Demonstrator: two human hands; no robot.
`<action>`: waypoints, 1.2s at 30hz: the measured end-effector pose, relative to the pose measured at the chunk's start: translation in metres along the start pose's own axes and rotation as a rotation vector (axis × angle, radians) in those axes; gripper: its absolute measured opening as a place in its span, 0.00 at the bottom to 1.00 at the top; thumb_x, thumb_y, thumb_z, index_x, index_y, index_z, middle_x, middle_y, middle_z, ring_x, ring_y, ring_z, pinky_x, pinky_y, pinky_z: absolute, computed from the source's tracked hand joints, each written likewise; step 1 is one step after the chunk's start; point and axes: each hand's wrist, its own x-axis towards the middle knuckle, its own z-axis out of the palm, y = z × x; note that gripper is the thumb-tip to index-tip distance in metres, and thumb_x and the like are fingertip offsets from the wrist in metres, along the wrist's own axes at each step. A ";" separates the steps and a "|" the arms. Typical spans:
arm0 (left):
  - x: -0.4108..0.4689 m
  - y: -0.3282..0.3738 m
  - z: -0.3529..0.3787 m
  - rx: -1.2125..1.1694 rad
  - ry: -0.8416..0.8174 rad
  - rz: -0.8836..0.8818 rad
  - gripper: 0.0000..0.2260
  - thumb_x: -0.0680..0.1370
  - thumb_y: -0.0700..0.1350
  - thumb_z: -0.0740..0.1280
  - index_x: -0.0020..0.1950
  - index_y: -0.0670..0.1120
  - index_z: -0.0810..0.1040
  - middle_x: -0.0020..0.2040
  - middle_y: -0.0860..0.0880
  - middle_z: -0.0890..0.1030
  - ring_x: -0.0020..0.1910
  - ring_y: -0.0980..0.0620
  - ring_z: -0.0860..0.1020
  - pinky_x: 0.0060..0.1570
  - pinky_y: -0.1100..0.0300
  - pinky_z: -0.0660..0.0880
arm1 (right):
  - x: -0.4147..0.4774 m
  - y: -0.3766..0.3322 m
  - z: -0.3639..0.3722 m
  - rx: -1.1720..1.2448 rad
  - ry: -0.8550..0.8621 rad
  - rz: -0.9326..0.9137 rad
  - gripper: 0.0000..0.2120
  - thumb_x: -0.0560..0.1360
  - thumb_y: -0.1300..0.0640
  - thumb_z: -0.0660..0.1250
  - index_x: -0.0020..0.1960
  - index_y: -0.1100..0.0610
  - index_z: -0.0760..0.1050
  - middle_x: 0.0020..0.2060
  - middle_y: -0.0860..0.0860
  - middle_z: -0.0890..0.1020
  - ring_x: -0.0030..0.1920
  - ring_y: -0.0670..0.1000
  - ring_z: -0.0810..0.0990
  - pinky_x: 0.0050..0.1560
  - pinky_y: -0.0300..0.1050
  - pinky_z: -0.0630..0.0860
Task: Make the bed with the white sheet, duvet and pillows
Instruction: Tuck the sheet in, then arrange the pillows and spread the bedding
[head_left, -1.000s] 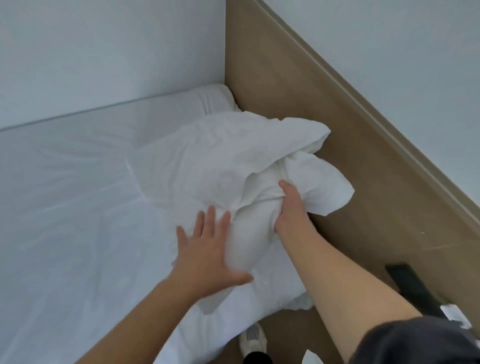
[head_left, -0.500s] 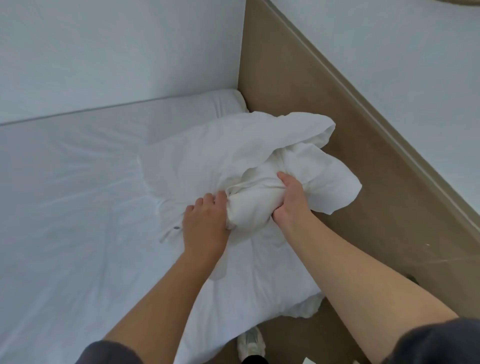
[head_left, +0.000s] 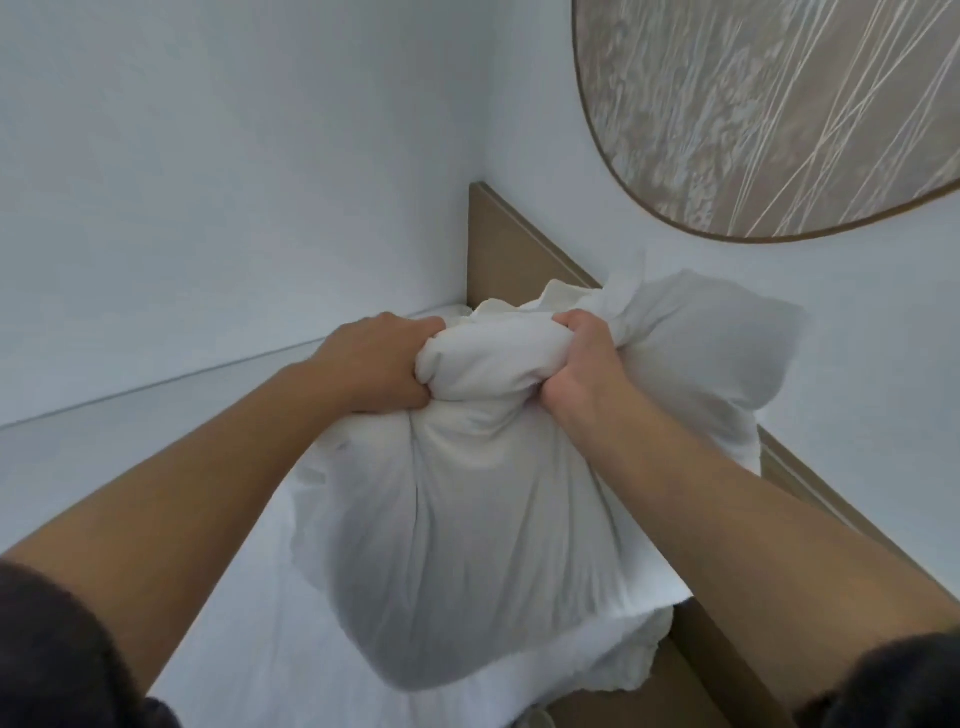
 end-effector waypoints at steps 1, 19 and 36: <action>0.009 -0.002 0.000 -0.023 -0.025 0.001 0.15 0.68 0.47 0.70 0.50 0.56 0.68 0.47 0.52 0.77 0.48 0.47 0.75 0.42 0.55 0.71 | 0.006 -0.002 0.001 0.003 0.023 -0.003 0.34 0.47 0.55 0.71 0.54 0.55 0.81 0.46 0.54 0.86 0.44 0.58 0.85 0.50 0.56 0.81; 0.166 -0.064 0.346 -0.070 -0.407 -0.386 0.35 0.79 0.56 0.62 0.79 0.49 0.46 0.80 0.47 0.46 0.79 0.46 0.45 0.73 0.36 0.47 | 0.307 0.142 -0.077 -1.269 -0.439 -0.053 0.41 0.77 0.41 0.65 0.80 0.48 0.45 0.80 0.48 0.48 0.79 0.52 0.46 0.77 0.57 0.51; 0.150 -0.042 0.584 0.024 -0.265 -0.354 0.39 0.72 0.69 0.39 0.78 0.50 0.35 0.77 0.44 0.32 0.76 0.40 0.33 0.69 0.31 0.37 | 0.422 0.269 -0.229 -2.319 -0.498 -0.461 0.34 0.77 0.31 0.44 0.77 0.39 0.32 0.76 0.47 0.30 0.76 0.56 0.30 0.70 0.74 0.38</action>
